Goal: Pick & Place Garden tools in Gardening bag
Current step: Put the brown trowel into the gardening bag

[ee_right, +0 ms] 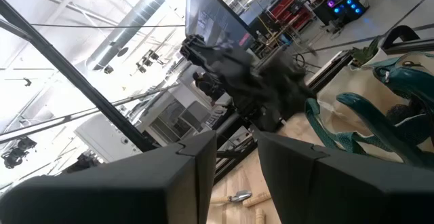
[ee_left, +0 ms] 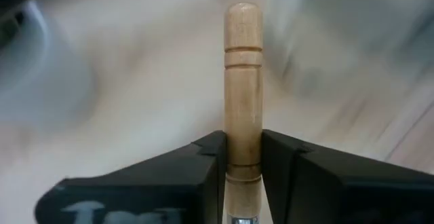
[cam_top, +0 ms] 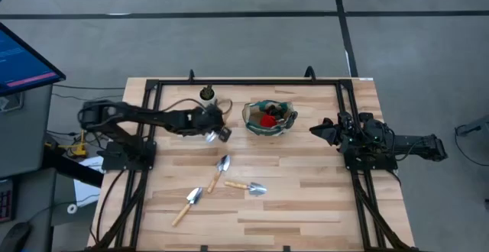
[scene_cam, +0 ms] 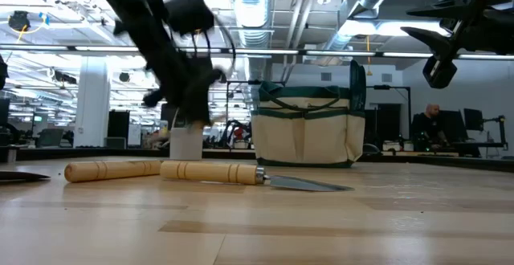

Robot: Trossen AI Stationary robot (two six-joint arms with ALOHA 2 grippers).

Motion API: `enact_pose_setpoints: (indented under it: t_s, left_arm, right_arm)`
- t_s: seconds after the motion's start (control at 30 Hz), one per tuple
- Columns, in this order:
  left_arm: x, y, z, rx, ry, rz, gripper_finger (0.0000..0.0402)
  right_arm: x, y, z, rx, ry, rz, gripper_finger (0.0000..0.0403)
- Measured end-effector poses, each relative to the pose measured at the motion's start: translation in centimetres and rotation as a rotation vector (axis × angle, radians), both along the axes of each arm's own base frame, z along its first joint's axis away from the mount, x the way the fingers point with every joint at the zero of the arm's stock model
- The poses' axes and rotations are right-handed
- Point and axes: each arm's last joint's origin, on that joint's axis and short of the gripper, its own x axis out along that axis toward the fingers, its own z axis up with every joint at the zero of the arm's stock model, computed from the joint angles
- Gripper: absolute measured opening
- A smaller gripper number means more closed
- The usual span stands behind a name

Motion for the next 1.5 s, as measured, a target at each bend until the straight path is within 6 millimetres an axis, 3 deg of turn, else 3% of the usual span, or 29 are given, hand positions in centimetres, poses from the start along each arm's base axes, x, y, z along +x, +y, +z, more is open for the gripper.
enact_pose_setpoints:
  t_s: [0.2, 0.33, 0.63, 0.83, 0.93, 1.07, 1.13, 1.33, 1.5]
  left_arm:
    - [-0.3, -1.4, 8.8, 0.433, -0.416, 0.049, 0.0038]
    - [-0.1, -0.4, 11.3, 0.615, -0.529, -0.057, 0.0038]
    - [3.0, 3.6, 8.1, 0.666, -0.657, -0.267, 0.0038]
    - [4.4, 4.5, 5.9, 0.711, -0.806, -0.354, 0.0038]
    - [3.6, 4.2, 4.5, 0.714, -0.862, -0.358, 0.0038]
    - [0.6, 3.4, 2.0, 0.72, -0.923, -0.327, 0.0038]
    - [0.0, 3.2, 1.1, 0.697, -0.886, -0.322, 0.0038]
    - [0.5, 2.7, 1.9, 0.749, -0.903, -0.402, 0.0038]
    - [1.0, 3.5, 0.4, 0.728, -0.853, -0.378, 0.0038]
  right_arm:
    - [0.0, 0.0, -0.1, 0.001, 0.014, -0.004, 0.0104]
    - [0.0, 0.0, -0.2, 0.002, 0.026, -0.009, 0.0104]
    - [0.0, -0.2, -0.3, 0.025, 0.027, -0.058, 0.0104]
    - [0.0, -0.3, -0.3, 0.035, 0.027, -0.098, 0.0104]
    - [0.0, -0.4, -0.3, 0.048, 0.026, -0.118, 0.0104]
    - [0.0, -0.4, -0.3, 0.051, 0.028, -0.133, 0.0104]
    - [0.0, -0.4, -0.4, 0.051, 0.032, -0.136, 0.0104]
    - [0.0, -0.6, -0.6, 0.06, 0.059, -0.2, 0.0104]
    - [0.0, -0.6, -0.7, 0.07, 0.062, -0.209, 0.0104]
